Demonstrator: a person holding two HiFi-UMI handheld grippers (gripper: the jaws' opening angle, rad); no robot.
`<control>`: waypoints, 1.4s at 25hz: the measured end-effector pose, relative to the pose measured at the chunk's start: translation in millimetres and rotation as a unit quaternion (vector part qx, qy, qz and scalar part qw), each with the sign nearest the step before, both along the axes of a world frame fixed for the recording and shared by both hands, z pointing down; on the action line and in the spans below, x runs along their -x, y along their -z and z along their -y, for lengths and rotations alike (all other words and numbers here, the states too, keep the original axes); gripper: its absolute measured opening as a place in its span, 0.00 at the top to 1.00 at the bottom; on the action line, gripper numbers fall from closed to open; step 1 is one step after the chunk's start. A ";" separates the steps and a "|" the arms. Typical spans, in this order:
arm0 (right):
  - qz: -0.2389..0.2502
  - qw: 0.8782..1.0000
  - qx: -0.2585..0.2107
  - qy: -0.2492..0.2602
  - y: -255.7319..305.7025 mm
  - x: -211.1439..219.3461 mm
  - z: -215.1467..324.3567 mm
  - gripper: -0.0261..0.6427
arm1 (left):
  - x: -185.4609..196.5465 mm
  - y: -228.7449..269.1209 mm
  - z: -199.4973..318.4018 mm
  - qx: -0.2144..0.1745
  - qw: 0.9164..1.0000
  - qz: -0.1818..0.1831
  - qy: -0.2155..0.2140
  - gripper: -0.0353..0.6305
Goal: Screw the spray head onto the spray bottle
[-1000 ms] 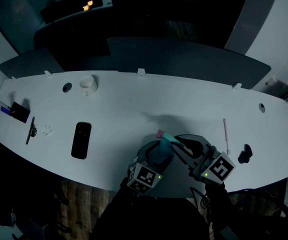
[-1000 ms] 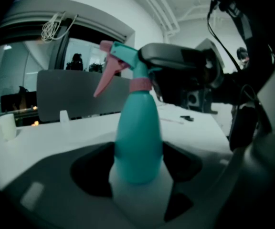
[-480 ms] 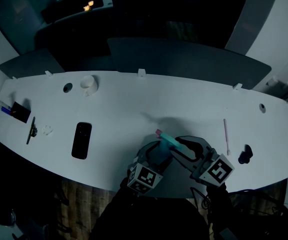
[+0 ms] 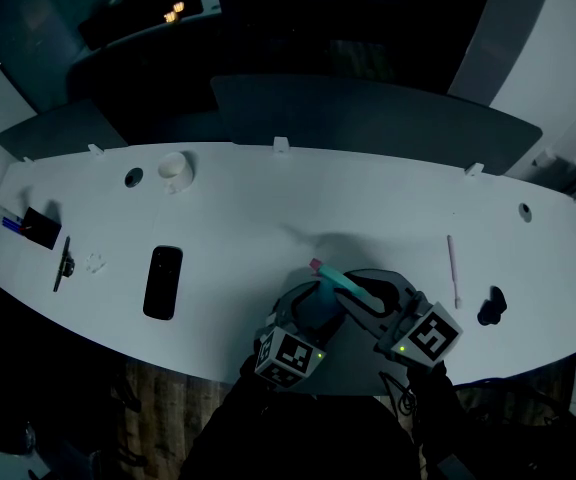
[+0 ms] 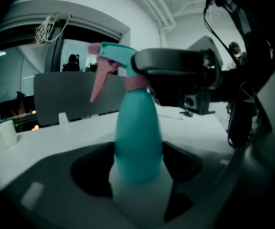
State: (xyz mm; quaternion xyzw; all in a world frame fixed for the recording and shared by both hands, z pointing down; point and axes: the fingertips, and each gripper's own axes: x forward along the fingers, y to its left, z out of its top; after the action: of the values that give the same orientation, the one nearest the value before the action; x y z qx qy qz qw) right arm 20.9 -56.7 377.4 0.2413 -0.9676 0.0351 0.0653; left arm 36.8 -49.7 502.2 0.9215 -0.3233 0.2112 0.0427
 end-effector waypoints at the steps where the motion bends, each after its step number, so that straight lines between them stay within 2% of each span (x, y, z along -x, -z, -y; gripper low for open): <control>1: 0.005 1.000 0.001 -0.003 0.6 -1.3 0.1 0.81 | -0.1 0.0 -0.1 -0.001 1.000 0.001 0.000 0.46; 7: 0.015 1.000 0.006 -0.005 -0.6 -3.5 -0.9 0.82 | 1.9 0.4 -1.8 0.000 1.000 -0.005 0.001 0.46; 8: 0.015 1.000 0.008 -0.003 -1.2 -3.1 -0.5 0.82 | 3.5 2.5 -2.0 0.000 1.000 -0.016 -0.003 0.46; 10: 0.013 1.000 0.012 0.003 -2.2 -3.1 -0.4 0.82 | 5.2 16.3 0.2 -0.004 0.998 -0.063 -0.025 0.45; 11: 0.013 1.000 0.014 0.007 -2.3 -2.9 -0.6 0.82 | 4.3 24.3 2.3 -0.001 0.995 -0.085 -0.047 0.43; 12: 0.013 1.000 0.016 0.013 -2.0 -2.5 -0.8 0.82 | 1.6 28.8 3.7 0.009 0.993 -0.093 -0.078 0.39; 13: 0.014 1.000 0.017 0.020 -1.4 -1.8 -1.1 0.82 | -3.1 28.4 3.5 0.024 0.989 -0.081 -0.119 0.34; 16: 0.015 0.999 0.021 0.034 -0.7 -0.4 -2.2 0.82 | -19.0 15.9 -2.2 0.045 0.970 -0.004 -0.241 0.33; 17: 0.014 0.999 0.022 0.036 -1.1 -0.7 -2.2 0.82 | -22.4 14.7 -1.5 0.041 0.964 0.011 -0.261 0.34; 18: 0.012 0.999 0.022 0.035 -1.3 -1.4 -1.4 0.82 | -24.6 15.3 0.5 0.035 0.963 0.017 -0.268 0.36; 19: 0.013 0.999 0.021 0.032 -1.3 -2.5 0.0 0.82 | -25.6 16.5 2.8 0.030 0.964 0.017 -0.264 0.40; 21: 0.017 0.999 0.017 0.023 -0.5 -4.5 3.0 0.82 | -24.7 19.1 7.1 0.020 0.974 0.005 -0.227 0.40; 23: 0.017 1.000 0.011 0.015 -0.4 -4.3 3.4 0.82 | -21.1 20.3 10.3 0.007 0.987 -0.012 -0.159 0.41; 25: 0.018 1.000 0.007 0.008 -0.3 -2.3 1.8 0.82 | -16.8 20.1 12.7 -0.008 0.998 -0.023 -0.066 0.41; 27: 0.022 1.000 0.006 0.004 -0.1 -0.8 -0.5 0.82 | -13.5 21.7 12.9 -0.022 0.999 -0.026 0.030 0.41; 29: 0.026 1.000 0.009 0.003 -0.1 -0.1 -2.1 0.82 | -11.6 22.8 11.2 -0.033 0.995 -0.027 0.090 0.40; 31: 0.024 1.000 0.011 0.006 -0.5 -0.9 -1.8 0.82 | -9.6 24.8 9.6 -0.042 0.995 -0.042 0.081 0.40; 33: 0.021 1.000 0.014 0.011 -1.2 -1.9 -0.3 0.82 | -3.8 31.5 9.9 -0.036 0.996 -0.078 0.027 0.40; 35: 0.019 1.000 0.016 0.017 -1.5 -2.5 0.7 0.82 | 1.4 33.6 12.3 -0.002 0.995 -0.085 -0.047 0.39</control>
State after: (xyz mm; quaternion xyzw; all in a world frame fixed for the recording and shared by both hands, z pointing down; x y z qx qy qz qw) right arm 23.4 -57.4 378.9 0.2227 -0.9721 0.0542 0.0510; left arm 35.3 -62.0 468.7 0.9504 -0.2750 0.1329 0.0585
